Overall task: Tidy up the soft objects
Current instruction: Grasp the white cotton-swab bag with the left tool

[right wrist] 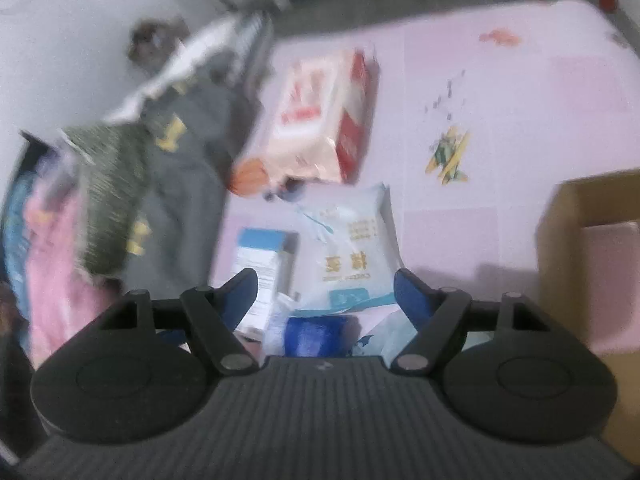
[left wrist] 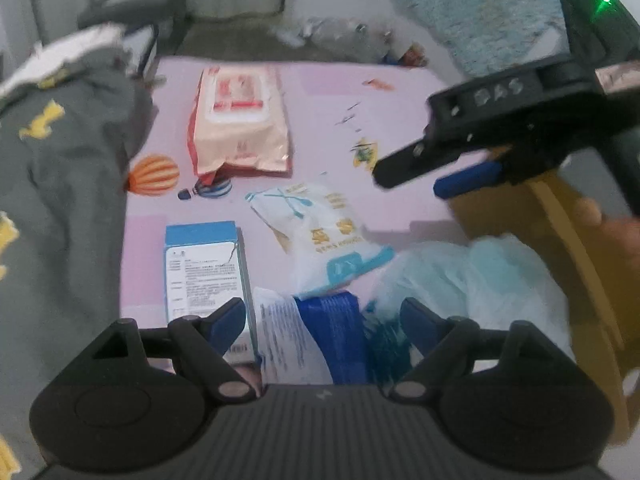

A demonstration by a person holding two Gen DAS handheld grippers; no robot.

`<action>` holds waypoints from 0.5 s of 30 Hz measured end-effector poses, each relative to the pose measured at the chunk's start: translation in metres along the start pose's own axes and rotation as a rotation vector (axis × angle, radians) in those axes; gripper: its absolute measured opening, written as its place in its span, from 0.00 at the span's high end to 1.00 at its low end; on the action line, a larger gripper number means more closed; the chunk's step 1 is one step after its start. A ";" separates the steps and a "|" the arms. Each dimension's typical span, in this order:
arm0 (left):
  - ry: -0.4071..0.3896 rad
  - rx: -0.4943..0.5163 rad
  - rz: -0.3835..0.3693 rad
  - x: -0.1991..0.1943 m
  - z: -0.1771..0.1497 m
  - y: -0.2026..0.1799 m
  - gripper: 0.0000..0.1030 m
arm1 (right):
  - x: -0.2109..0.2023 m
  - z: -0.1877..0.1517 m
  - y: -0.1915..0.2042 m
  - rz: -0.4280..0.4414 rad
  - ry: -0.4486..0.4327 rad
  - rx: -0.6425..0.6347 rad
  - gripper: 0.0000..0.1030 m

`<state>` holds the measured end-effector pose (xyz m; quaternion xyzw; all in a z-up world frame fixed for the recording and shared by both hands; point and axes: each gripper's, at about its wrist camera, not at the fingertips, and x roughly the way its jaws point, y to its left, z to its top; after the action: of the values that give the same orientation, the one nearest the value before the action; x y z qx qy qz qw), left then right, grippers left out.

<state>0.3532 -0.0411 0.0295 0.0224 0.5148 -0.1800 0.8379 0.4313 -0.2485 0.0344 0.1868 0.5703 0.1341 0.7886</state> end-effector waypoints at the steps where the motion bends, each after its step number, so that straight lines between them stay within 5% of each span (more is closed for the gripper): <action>1: 0.017 -0.007 0.002 0.012 0.008 0.003 0.17 | 0.009 0.003 -0.002 -0.014 0.016 0.010 0.28; 15: 0.219 -0.161 -0.069 0.119 0.063 0.034 0.32 | 0.129 0.055 -0.047 0.014 0.177 0.178 0.33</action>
<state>0.4657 -0.0568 -0.0495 -0.0431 0.6166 -0.1634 0.7689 0.5243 -0.2439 -0.0809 0.2475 0.6460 0.1041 0.7146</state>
